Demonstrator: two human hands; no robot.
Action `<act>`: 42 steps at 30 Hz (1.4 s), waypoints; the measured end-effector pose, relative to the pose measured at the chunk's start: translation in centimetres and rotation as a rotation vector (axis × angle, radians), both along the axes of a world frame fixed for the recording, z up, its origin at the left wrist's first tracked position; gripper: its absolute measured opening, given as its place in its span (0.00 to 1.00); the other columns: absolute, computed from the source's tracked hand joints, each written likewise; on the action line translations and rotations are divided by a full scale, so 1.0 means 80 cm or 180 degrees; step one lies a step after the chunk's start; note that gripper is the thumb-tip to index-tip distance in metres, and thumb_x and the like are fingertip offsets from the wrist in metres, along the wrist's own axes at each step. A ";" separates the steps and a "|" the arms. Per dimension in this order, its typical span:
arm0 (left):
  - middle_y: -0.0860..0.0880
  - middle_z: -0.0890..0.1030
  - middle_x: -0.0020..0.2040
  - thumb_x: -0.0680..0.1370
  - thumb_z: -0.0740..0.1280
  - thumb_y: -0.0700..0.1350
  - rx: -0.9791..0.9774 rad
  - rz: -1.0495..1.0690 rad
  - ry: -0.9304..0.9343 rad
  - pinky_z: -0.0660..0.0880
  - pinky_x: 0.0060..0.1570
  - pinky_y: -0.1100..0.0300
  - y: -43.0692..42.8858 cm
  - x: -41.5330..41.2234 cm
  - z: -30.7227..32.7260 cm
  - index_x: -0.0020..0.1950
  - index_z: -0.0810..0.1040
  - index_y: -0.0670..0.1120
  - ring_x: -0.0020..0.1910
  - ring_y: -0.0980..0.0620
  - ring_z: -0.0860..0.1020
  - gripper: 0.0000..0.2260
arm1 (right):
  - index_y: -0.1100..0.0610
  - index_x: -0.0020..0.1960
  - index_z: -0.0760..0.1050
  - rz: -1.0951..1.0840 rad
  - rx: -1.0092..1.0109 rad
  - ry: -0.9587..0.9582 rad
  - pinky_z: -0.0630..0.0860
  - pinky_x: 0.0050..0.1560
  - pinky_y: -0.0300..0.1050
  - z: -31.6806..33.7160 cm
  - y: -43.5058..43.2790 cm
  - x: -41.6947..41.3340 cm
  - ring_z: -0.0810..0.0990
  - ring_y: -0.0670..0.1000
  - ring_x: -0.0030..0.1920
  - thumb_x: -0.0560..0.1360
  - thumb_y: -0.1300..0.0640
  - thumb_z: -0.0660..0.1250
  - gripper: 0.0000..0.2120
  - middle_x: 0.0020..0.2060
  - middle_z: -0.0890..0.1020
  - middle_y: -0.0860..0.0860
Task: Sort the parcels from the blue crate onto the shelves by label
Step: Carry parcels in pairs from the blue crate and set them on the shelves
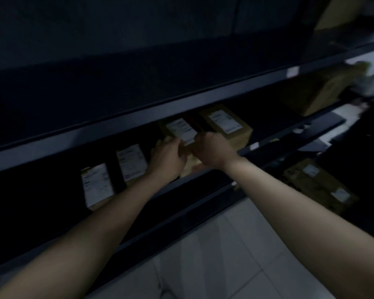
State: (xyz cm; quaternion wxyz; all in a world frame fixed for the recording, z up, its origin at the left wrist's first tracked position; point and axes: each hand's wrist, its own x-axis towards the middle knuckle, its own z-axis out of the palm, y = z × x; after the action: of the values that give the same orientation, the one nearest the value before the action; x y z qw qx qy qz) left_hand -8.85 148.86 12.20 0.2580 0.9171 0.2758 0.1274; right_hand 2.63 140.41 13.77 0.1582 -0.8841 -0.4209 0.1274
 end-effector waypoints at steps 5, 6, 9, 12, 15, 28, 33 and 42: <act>0.42 0.73 0.61 0.77 0.61 0.43 0.0704 -0.0867 -0.0225 0.68 0.58 0.50 -0.123 0.091 0.075 0.60 0.74 0.43 0.60 0.42 0.69 0.12 | 0.58 0.60 0.75 -0.0598 0.0045 -0.1154 0.69 0.56 0.51 0.079 -0.159 0.045 0.73 0.61 0.60 0.76 0.54 0.62 0.15 0.57 0.77 0.57; 0.42 0.73 0.61 0.77 0.62 0.44 0.0854 -0.1016 -0.0294 0.68 0.57 0.50 -0.153 0.107 0.088 0.62 0.73 0.44 0.60 0.42 0.69 0.14 | 0.57 0.60 0.75 -0.0740 0.0029 -0.1370 0.68 0.57 0.52 0.092 -0.196 0.052 0.72 0.60 0.60 0.76 0.53 0.63 0.15 0.57 0.77 0.57; 0.43 0.74 0.61 0.78 0.62 0.48 0.1304 -0.1439 -0.0529 0.67 0.57 0.48 -0.257 0.151 0.125 0.64 0.72 0.45 0.60 0.42 0.70 0.16 | 0.57 0.61 0.74 -0.1263 -0.0014 -0.1912 0.66 0.61 0.53 0.122 -0.312 0.071 0.72 0.60 0.61 0.76 0.51 0.63 0.16 0.58 0.78 0.57; 0.43 0.75 0.59 0.77 0.62 0.48 0.1755 -0.1798 -0.0868 0.68 0.54 0.48 -0.366 0.186 0.158 0.63 0.73 0.45 0.58 0.41 0.71 0.16 | 0.58 0.60 0.74 -0.1788 -0.0146 -0.2328 0.66 0.62 0.54 0.148 -0.428 0.081 0.73 0.61 0.61 0.77 0.51 0.63 0.15 0.57 0.78 0.58; 0.42 0.75 0.59 0.76 0.62 0.48 0.2079 -0.2139 -0.1210 0.68 0.53 0.48 -0.479 0.208 0.181 0.63 0.72 0.44 0.58 0.40 0.72 0.17 | 0.58 0.61 0.74 -0.2361 -0.0398 -0.2598 0.66 0.62 0.55 0.166 -0.546 0.079 0.73 0.61 0.60 0.77 0.51 0.63 0.16 0.57 0.78 0.58; 0.42 0.74 0.61 0.78 0.60 0.48 0.1644 -0.4412 -0.2032 0.67 0.57 0.48 -0.913 0.220 0.180 0.65 0.71 0.43 0.59 0.41 0.71 0.17 | 0.59 0.63 0.71 -0.4716 -0.1545 -0.2181 0.63 0.65 0.54 0.158 -0.945 -0.043 0.71 0.61 0.62 0.78 0.50 0.62 0.18 0.60 0.76 0.59; 0.43 0.75 0.60 0.78 0.60 0.48 0.1337 -0.5253 -0.2259 0.67 0.56 0.49 -1.049 0.214 0.171 0.65 0.71 0.43 0.59 0.41 0.72 0.17 | 0.59 0.62 0.72 -0.5544 -0.1983 -0.1946 0.64 0.62 0.55 0.148 -1.050 -0.078 0.72 0.62 0.60 0.77 0.52 0.61 0.16 0.58 0.76 0.59; 0.43 0.74 0.60 0.79 0.60 0.48 0.1078 -0.6249 -0.2279 0.66 0.57 0.49 -1.247 0.240 0.152 0.66 0.70 0.44 0.59 0.42 0.71 0.17 | 0.58 0.63 0.74 -0.6707 -0.2021 -0.1782 0.65 0.63 0.54 0.137 -1.203 -0.085 0.72 0.60 0.62 0.77 0.53 0.62 0.17 0.59 0.77 0.58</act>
State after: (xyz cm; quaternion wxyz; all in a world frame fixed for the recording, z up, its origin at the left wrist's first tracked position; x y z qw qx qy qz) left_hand 10.36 49.14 24.35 0.1830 0.6710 -0.6999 0.1627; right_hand -4.15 44.20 24.74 -0.1443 -0.7956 0.5632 -0.1703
